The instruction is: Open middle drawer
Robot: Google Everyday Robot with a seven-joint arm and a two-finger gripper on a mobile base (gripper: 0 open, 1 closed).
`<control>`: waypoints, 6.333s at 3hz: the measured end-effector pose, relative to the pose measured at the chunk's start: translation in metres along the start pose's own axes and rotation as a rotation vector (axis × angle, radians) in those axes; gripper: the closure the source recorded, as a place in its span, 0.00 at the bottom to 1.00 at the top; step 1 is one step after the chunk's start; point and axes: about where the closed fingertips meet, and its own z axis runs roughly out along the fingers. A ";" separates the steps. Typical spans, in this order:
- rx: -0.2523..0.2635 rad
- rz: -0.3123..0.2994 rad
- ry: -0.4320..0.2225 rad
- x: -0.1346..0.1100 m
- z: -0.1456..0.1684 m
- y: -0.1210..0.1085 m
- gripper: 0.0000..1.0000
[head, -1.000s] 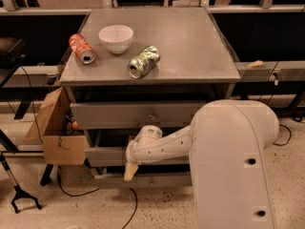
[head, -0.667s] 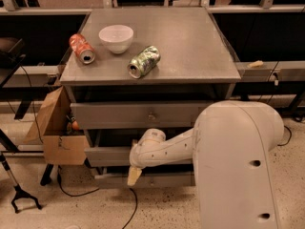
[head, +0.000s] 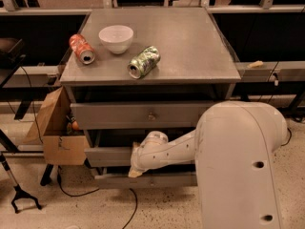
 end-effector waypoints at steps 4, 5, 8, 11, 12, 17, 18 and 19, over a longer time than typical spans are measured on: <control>0.000 0.000 0.000 -0.010 -0.019 -0.017 1.00; 0.000 0.000 0.000 -0.013 -0.026 -0.021 1.00; -0.019 -0.014 -0.006 -0.015 -0.035 -0.009 1.00; -0.055 -0.031 -0.003 -0.016 -0.040 0.009 0.58; -0.084 -0.044 0.001 -0.018 -0.041 0.022 0.35; -0.203 -0.061 -0.002 -0.024 -0.016 0.057 0.42; -0.203 -0.061 -0.002 -0.026 -0.021 0.055 0.64; -0.203 -0.061 -0.002 -0.027 -0.023 0.052 0.89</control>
Offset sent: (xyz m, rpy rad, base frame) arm -0.0492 -0.0221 -0.0159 0.0133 0.0886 0.0597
